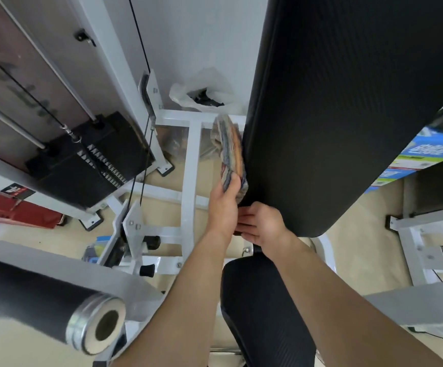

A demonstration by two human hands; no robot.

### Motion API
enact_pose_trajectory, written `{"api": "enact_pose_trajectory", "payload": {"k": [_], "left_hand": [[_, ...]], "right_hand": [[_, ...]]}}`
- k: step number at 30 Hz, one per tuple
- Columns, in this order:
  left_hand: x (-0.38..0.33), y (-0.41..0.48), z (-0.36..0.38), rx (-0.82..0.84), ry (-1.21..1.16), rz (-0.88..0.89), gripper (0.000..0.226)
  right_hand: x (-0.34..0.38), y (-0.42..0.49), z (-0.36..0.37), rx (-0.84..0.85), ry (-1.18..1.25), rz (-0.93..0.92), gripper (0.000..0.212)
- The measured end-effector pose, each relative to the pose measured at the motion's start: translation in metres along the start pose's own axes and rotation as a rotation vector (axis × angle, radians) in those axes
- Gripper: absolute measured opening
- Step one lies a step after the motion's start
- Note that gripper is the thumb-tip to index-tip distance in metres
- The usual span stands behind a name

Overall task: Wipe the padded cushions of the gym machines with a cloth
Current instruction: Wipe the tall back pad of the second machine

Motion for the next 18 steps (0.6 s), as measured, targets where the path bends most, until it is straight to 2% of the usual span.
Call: {"api": "enact_pose_trajectory", "payload": {"k": [4, 7, 14, 16, 18], "left_hand": [[0.030, -0.012, -0.003, -0.054, -0.037, -0.165, 0.030], [0.015, -0.020, 0.002, -0.068, -0.068, -0.249, 0.029], [-0.104, -0.022, 0.033, -0.048, -0.129, 0.028, 0.044], [-0.104, -0.028, 0.033, -0.053, -0.093, 0.063, 0.044], [-0.090, -0.033, 0.028, -0.075, -0.092, 0.022, 0.042]], "right_hand": [[0.000, -0.021, -0.002, 0.012, -0.163, -0.022, 0.031], [0.005, -0.037, -0.010, 0.002, -0.182, -0.029, 0.033], [0.061, -0.062, -0.012, 0.022, -0.133, -0.143, 0.035], [0.076, -0.071, -0.011, 0.019, -0.128, -0.181, 0.033], [0.084, -0.082, -0.014, 0.012, -0.157, -0.186, 0.030]]}}
Point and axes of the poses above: each hand's wrist, its own y-axis towards the middle knuckle, its own z-axis out of the palm, x = y × z, the point moved 8 cm from there along y, towards the middle knuckle, and after that the axes turned 5 degrees about -x, right-handed, at the moved point
